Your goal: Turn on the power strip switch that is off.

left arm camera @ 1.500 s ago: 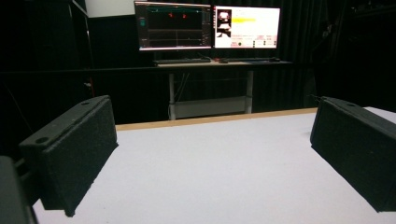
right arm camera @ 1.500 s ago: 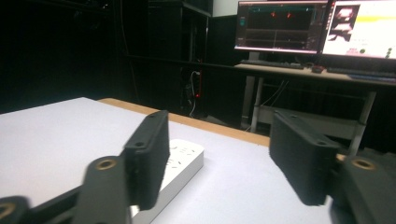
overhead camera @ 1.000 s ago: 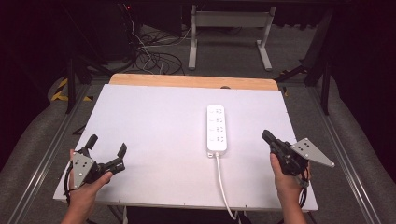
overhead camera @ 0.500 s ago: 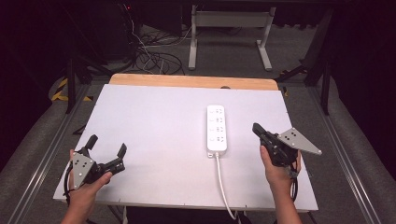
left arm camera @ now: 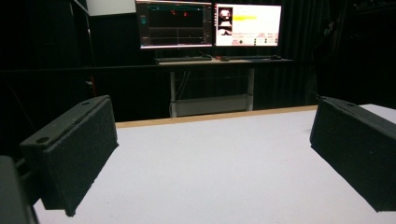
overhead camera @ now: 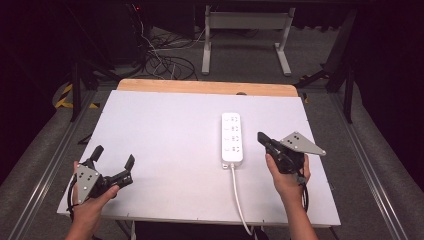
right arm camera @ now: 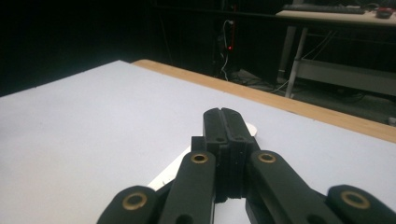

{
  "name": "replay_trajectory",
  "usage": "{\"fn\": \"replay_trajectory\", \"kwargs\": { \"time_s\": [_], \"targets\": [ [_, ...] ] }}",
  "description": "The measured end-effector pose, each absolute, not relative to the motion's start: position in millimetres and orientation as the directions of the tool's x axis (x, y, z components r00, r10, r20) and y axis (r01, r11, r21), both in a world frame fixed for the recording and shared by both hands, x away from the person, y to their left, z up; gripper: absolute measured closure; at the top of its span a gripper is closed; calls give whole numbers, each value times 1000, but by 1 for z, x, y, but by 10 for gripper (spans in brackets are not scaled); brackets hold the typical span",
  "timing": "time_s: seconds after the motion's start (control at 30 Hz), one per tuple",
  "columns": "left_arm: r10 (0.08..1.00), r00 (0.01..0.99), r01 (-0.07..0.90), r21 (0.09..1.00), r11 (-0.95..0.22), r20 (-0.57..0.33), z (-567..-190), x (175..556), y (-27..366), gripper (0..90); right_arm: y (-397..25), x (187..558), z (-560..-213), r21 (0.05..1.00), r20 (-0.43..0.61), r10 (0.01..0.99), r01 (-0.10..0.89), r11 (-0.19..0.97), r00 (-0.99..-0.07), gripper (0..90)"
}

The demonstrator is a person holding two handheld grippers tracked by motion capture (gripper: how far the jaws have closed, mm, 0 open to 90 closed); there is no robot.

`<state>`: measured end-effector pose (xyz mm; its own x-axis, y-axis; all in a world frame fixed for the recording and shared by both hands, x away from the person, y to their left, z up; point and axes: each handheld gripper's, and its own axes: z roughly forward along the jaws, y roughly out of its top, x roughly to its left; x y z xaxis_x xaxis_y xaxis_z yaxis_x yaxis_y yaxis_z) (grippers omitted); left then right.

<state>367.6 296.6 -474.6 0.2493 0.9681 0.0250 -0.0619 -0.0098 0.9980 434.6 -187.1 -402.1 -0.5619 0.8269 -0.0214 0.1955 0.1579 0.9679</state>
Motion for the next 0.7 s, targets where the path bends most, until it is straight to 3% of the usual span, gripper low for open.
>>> {"fn": "replay_trajectory", "kwargs": {
  "time_s": [0.7],
  "targets": [
    [971, 236, -59, 998, -23, 36, -475, 363, 299, 4, -151, 465, -418, 918, -11, 790, 306, 251, -613, 900]
  ]
}}
